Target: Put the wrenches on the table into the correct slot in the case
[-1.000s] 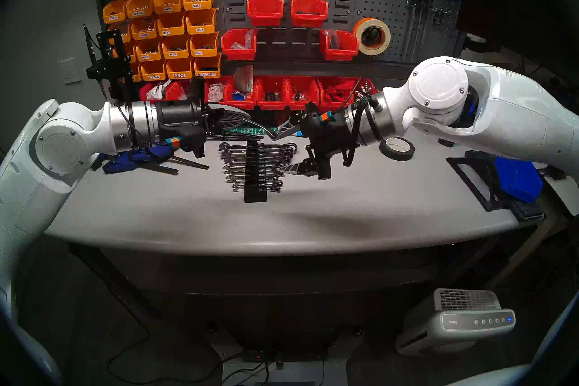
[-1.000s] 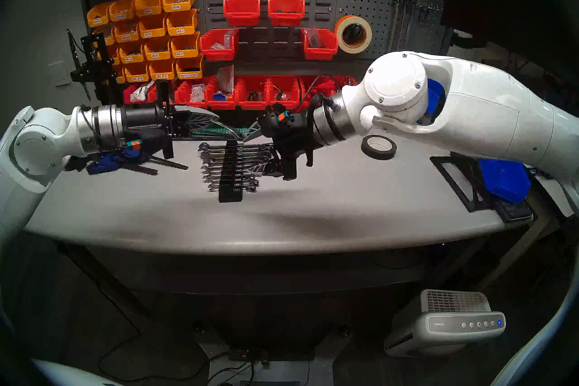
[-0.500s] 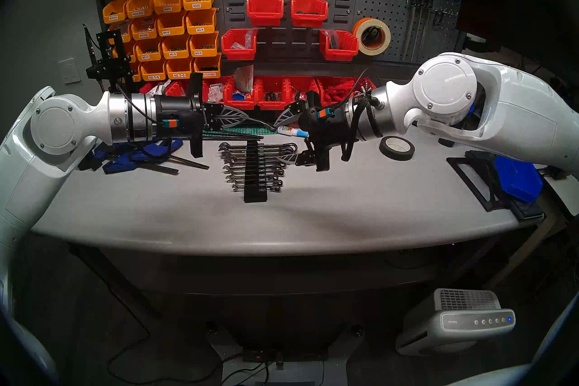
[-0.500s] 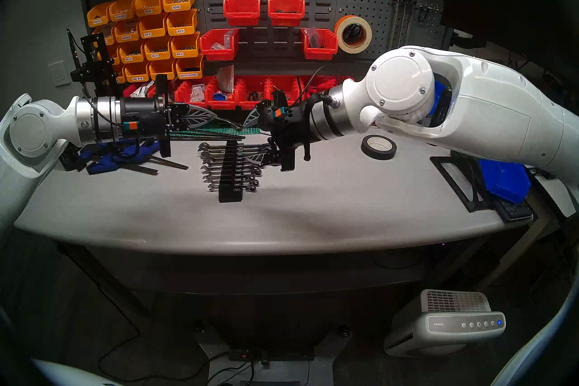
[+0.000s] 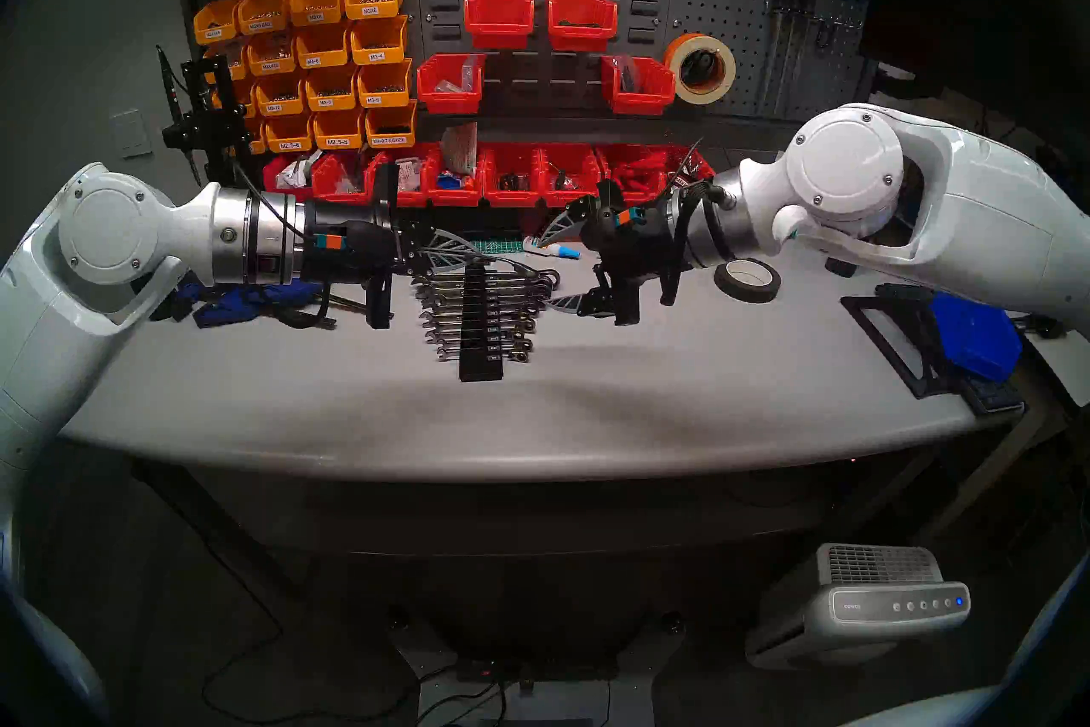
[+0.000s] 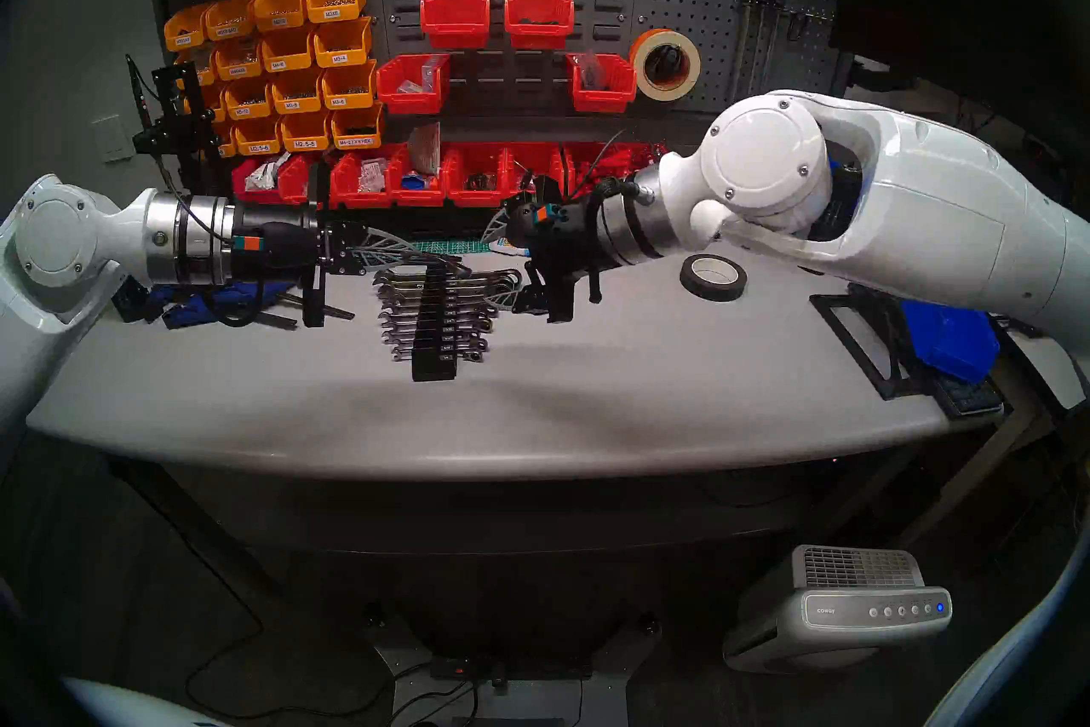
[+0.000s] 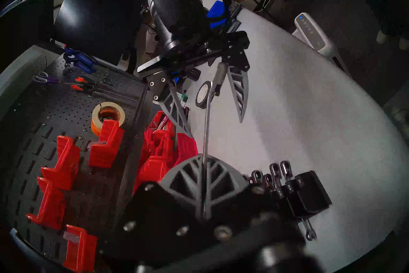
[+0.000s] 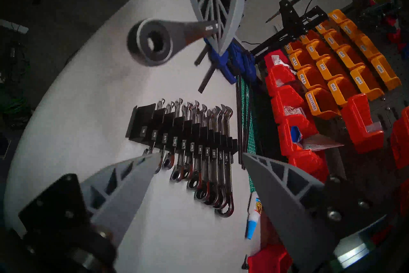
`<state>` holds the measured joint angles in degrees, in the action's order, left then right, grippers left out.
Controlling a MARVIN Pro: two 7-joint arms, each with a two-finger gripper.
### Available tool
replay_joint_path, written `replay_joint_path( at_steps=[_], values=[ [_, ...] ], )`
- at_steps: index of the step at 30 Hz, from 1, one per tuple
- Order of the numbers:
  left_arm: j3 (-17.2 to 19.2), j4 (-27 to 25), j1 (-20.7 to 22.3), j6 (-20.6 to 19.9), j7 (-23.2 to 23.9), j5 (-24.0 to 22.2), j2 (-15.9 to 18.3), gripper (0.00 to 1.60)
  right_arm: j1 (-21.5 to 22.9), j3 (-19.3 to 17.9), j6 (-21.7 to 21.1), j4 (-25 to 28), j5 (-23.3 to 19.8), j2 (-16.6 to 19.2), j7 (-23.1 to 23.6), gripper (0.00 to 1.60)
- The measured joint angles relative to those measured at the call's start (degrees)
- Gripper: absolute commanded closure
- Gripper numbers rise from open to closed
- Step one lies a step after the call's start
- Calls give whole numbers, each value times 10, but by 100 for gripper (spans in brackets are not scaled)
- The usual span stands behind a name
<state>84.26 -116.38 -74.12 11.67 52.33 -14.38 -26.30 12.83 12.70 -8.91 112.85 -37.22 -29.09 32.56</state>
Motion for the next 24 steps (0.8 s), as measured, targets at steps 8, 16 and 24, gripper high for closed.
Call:
replay_joint_path(
  at_steps=[8, 16, 24],
  values=[
    [-39, 4, 17, -36, 10, 4, -10, 160, -1, 5, 21, -15, -9, 17, 33, 28],
    [-60, 8, 33, -89, 33, -3, -19, 160, -3, 7, 50, -31, -24, 27, 65, 24],
    [-74, 11, 48, -136, 44, -7, -34, 160, -7, 13, 74, -45, -39, 38, 97, 27]
  ],
)
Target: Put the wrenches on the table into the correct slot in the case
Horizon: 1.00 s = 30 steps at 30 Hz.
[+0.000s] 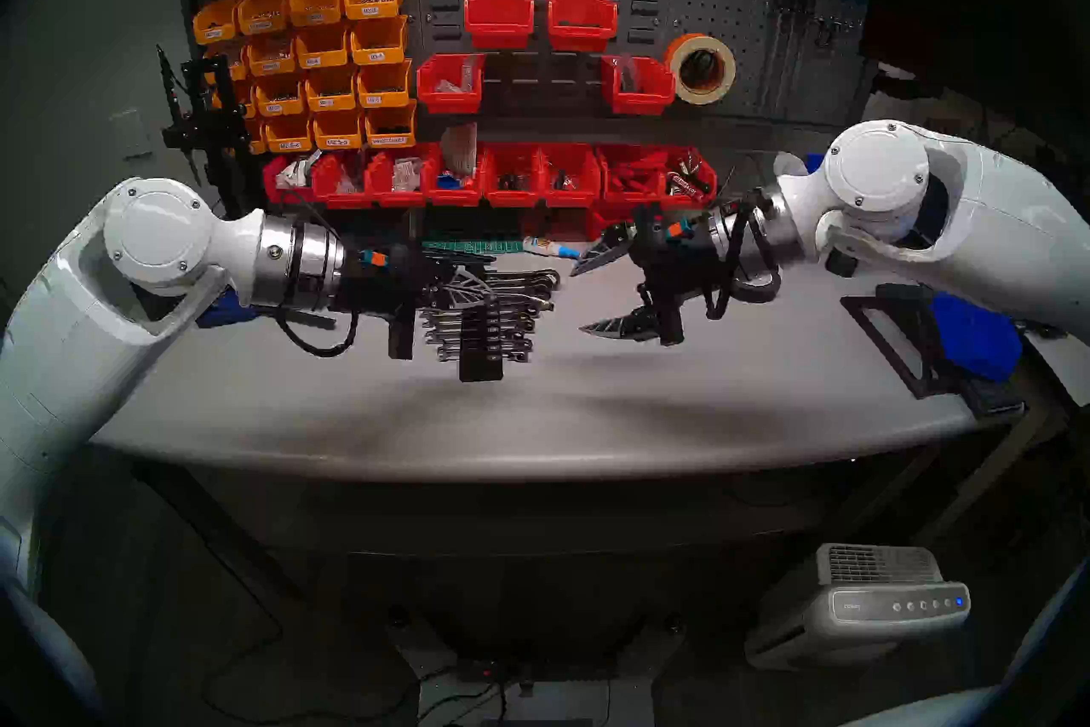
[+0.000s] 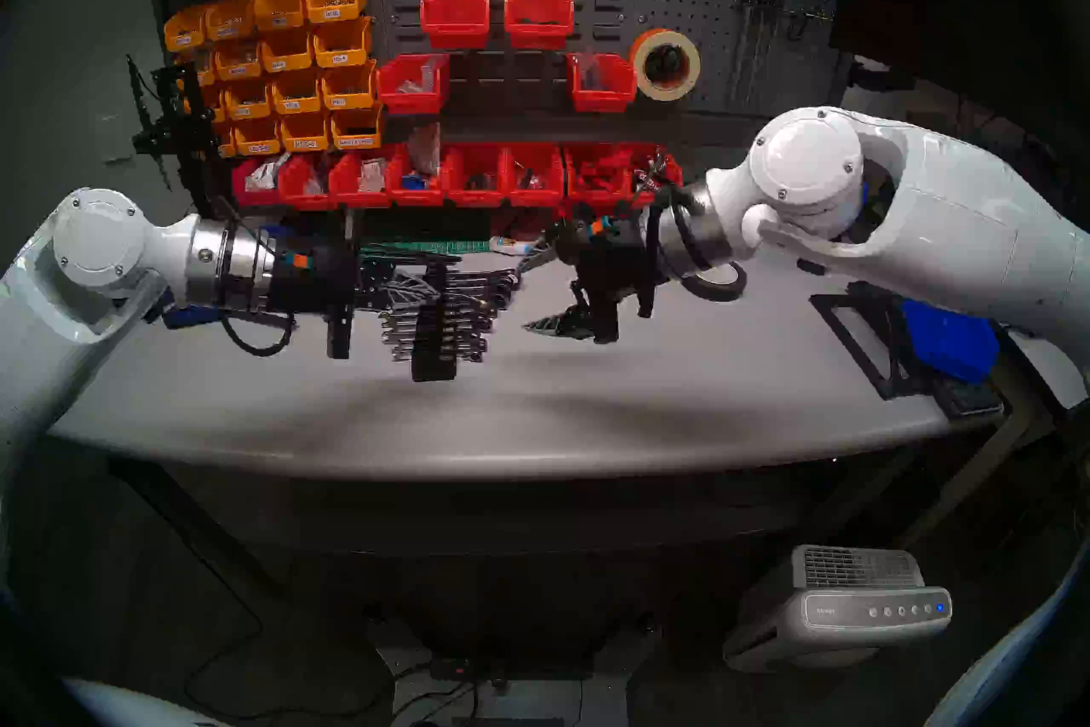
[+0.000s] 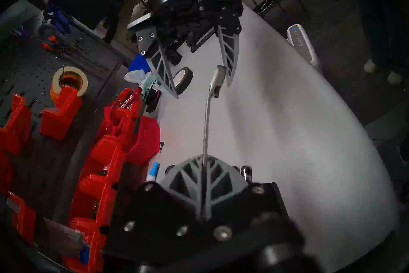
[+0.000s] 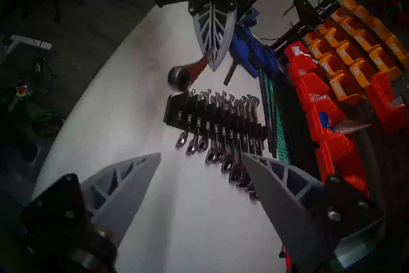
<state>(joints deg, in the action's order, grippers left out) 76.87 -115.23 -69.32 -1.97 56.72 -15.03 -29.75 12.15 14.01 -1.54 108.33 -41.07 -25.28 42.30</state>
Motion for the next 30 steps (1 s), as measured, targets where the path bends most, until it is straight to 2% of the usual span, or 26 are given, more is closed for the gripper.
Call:
replay_joint_path(
  at_steps=[7, 17, 22, 25, 30],
  values=[
    [-15, 5, 11, -28, -4, 4, -17, 160, -3, 5, 18, -4, -12, 14, 24, 24],
    [-26, 17, 23, -39, -8, 29, -33, 160, -8, 11, 34, -19, -24, 31, 29, 23],
    [-24, 16, 24, -36, -8, 31, -37, 160, -10, 11, 47, -37, -28, 29, 21, 21],
    [-21, 14, 24, -34, -8, 29, -38, 160, -12, 10, 55, -50, -33, 22, 14, 15],
    [-15, 12, 24, -31, -8, 26, -38, 160, -15, 9, 68, -69, -42, 7, 4, 14]
  ],
)
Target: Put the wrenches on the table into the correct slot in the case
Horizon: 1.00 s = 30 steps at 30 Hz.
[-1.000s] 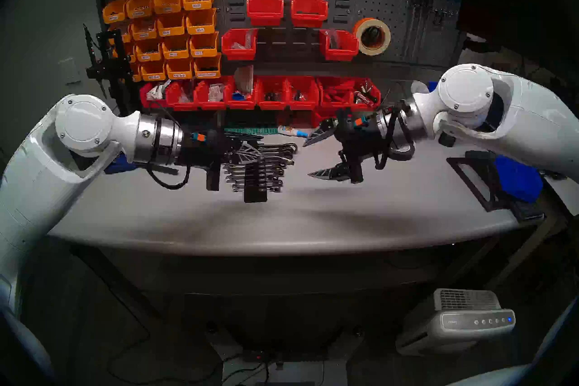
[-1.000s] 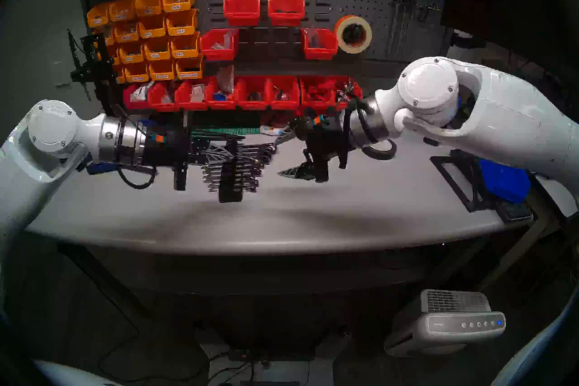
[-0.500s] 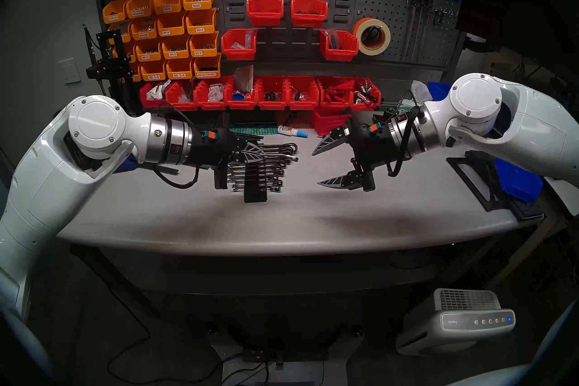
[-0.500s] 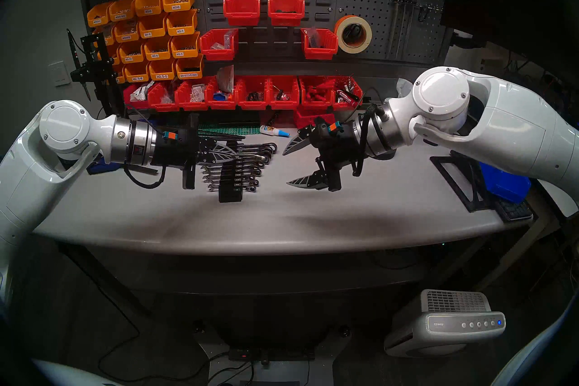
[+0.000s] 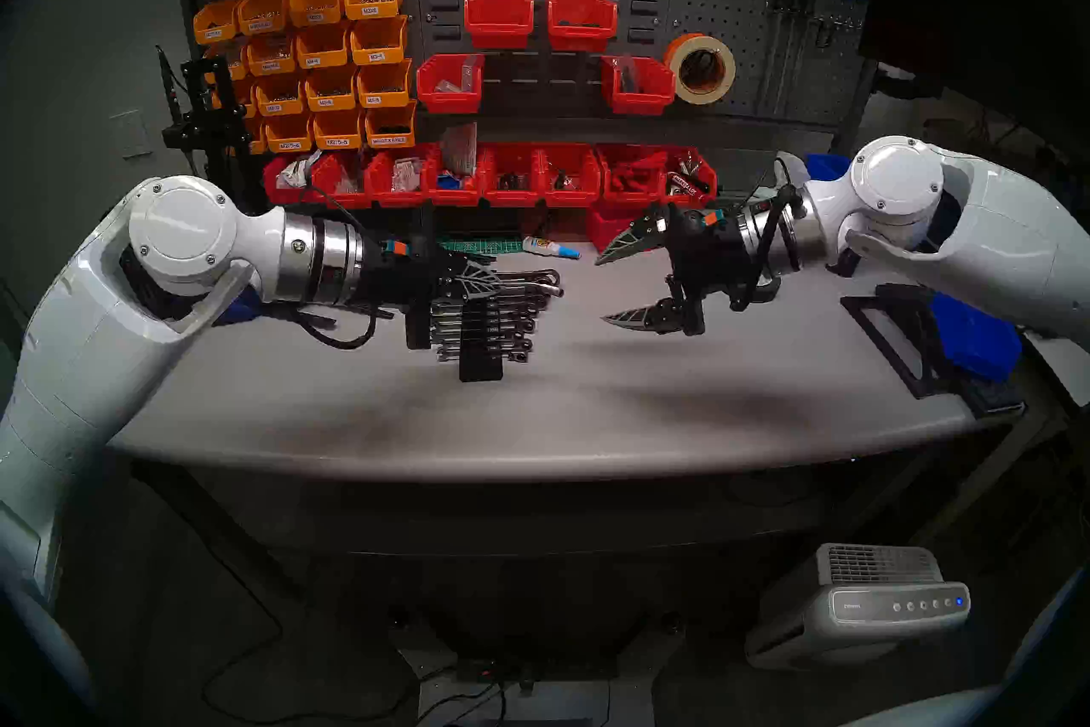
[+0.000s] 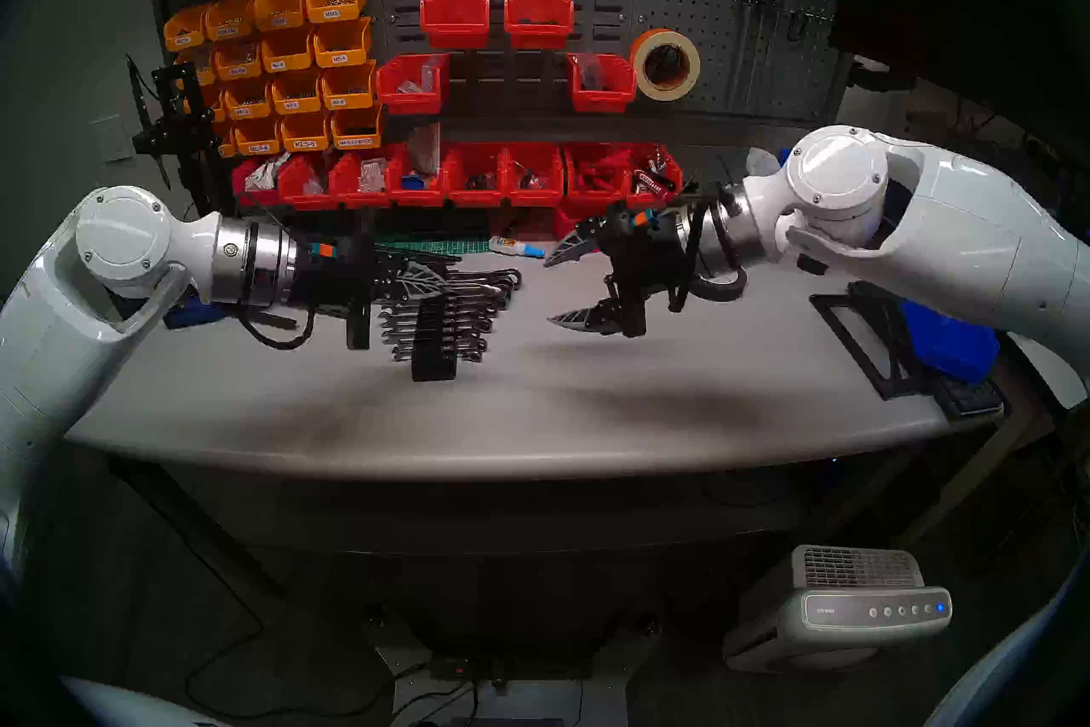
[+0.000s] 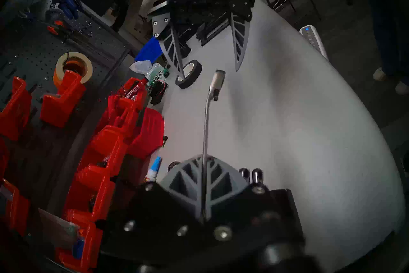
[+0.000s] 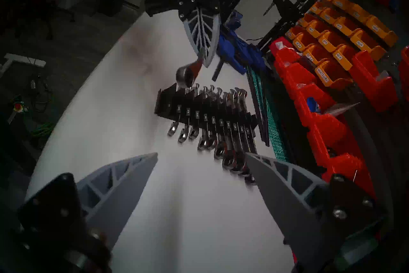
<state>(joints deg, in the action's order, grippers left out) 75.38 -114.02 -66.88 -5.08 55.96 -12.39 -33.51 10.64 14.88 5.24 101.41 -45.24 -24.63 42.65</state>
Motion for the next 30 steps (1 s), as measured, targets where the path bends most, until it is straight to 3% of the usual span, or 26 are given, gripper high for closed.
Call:
replay_joint_path(
  at_steps=[9, 30],
  values=[
    [11, 0, -2, 5, 1, -7, 8, 160, -4, -2, 15, -23, -12, -26, -11, 0],
    [25, 25, -14, 11, 3, -14, 29, 160, -6, 4, 15, -34, -20, -46, -20, 0]
  ],
)
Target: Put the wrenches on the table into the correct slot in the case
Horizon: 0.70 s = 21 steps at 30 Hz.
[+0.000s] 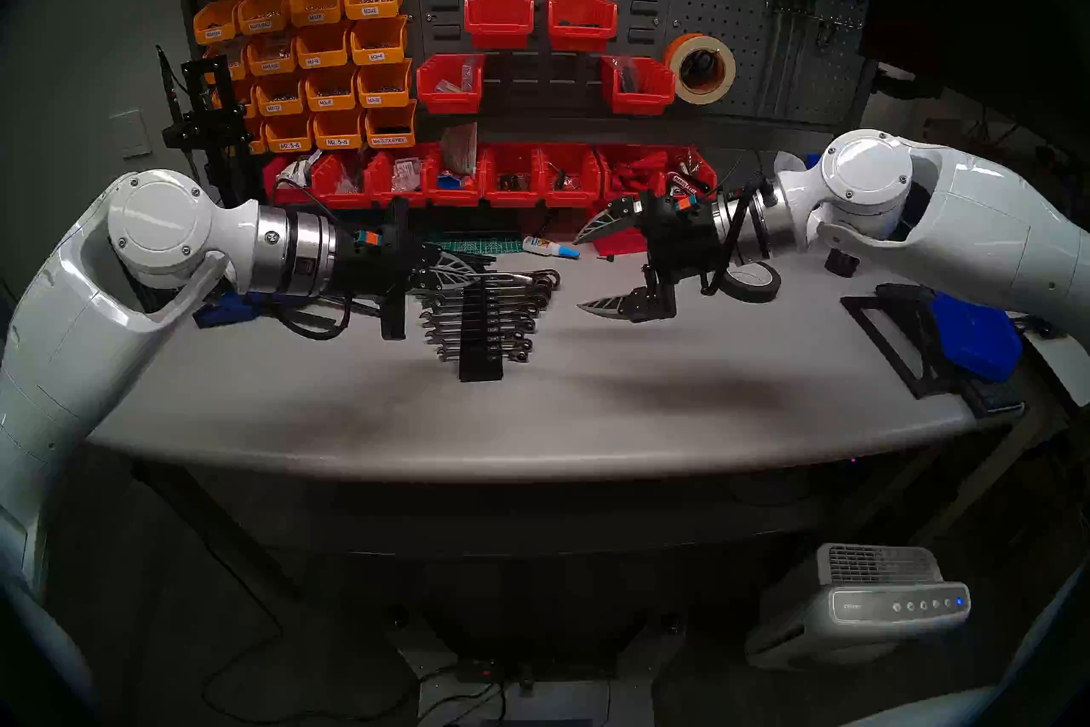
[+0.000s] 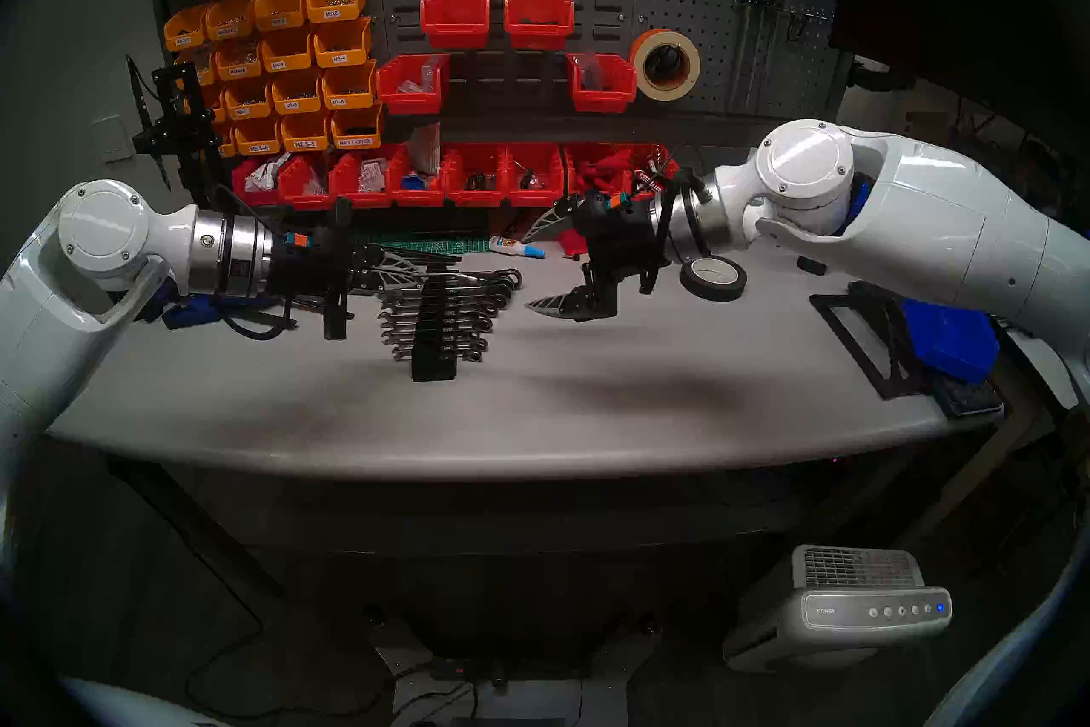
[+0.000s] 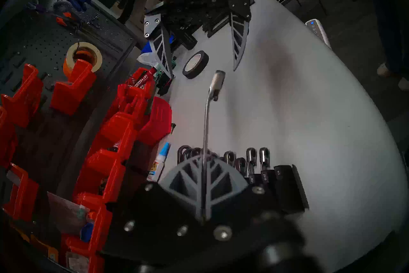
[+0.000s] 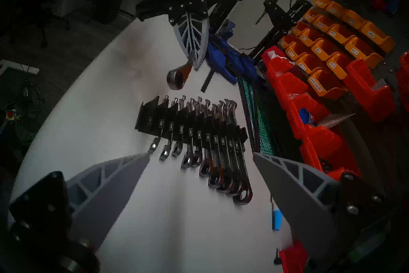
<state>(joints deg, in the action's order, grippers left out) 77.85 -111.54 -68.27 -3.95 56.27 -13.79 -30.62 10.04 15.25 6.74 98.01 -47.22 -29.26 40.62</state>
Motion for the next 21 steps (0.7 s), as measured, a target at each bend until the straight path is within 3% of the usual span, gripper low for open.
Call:
replay_joint_path(
  at_steps=[11, 21],
  values=[
    [11, -1, -9, -15, 1, -16, 9, 160, 0, 3, 0, 2, -1, 1, -1, 0],
    [11, -2, -17, -31, 2, -18, 18, 160, -12, 4, 26, -12, -5, 3, -27, 0]
  ],
)
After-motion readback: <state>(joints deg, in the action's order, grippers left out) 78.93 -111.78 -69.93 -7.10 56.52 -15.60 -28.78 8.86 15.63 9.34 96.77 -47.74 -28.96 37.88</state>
